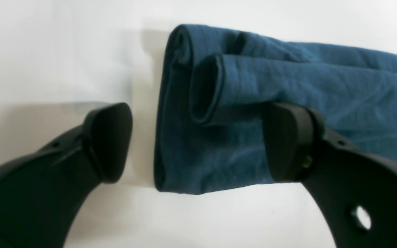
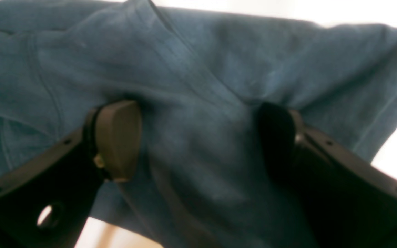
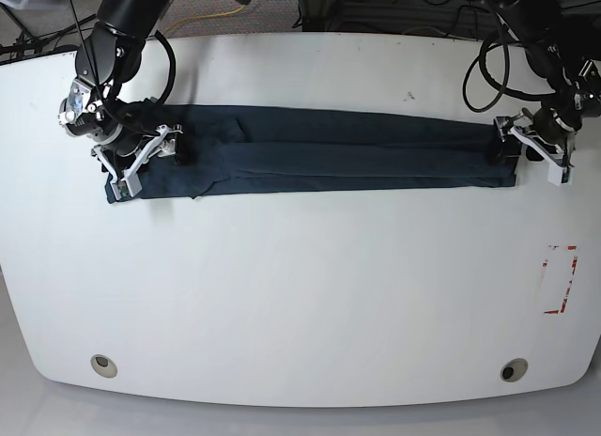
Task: Fold the T-shirt properly
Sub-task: 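Adjust both grippers' grips on the ends of the folded strip, then fold the strip end with the left gripper toward the right gripper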
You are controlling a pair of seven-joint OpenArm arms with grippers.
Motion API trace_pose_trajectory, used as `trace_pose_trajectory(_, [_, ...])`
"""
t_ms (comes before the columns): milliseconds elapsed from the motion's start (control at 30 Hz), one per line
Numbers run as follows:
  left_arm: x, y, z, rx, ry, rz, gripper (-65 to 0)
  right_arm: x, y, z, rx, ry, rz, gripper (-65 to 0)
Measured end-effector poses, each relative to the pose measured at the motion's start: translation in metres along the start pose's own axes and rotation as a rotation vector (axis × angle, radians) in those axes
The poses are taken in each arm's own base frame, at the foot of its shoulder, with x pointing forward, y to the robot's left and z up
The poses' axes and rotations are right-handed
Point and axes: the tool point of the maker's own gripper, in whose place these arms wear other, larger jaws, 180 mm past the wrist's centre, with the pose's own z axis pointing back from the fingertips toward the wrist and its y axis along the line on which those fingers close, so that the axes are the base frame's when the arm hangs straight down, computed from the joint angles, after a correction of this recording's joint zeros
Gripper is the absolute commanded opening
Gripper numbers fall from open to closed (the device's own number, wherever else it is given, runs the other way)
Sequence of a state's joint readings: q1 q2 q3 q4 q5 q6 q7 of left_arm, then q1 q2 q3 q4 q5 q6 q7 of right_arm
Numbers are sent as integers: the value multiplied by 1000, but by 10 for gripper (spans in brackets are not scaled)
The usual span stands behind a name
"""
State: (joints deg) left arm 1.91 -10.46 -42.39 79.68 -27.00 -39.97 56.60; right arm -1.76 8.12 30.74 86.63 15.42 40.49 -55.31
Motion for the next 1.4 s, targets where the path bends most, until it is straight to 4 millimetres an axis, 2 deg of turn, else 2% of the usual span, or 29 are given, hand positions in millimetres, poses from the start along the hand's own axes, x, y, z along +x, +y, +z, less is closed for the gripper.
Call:
trace_pose_trajectory(300, [3,-14,0,-79,-50,61,-94,0,0,0,0,0,0,-141])
trace_pose_trajectory(700, [12,-19,-8,-107,-46,77,-100,0,0,0,0,0,0,-141])
trace_pose_trajectory(800, [16,-18,-13,-120,-63,105,-182,0,0,0,1,0,0,-141])
trace_pose_trajectory(900, [15,-19,-20,-140,-67,140,-342,0,0,0,0,0,0,-141])
trace_pose_trajectory(1000, [15,-21,-26,-160,-68,167,-479,0,0,0,0,0,0,-141])
trace_pose_trajectory(1033, [14,-21,-28,-163,-60,173,-507,0,0,0,0,0,0,-141])
trace_pose_trajectory(1100, [14,-22,-31,-161,-43,164,-529,0,0,0,0,0,0,-141])
trace_pose_trajectory(1233, [10,-30,-29,-157,-6,98,-532,0,0,0,0,0,-1,-141])
trace_pose_trajectory(1333, [16,-39,-17,-140,-3,-9,-532,-1,0,0,0,1,-1,-141])
trace_pose_trajectory(1400, [27,-48,-8,-121,-21,-97,-532,-1,0,0,0,1,-1,-141])
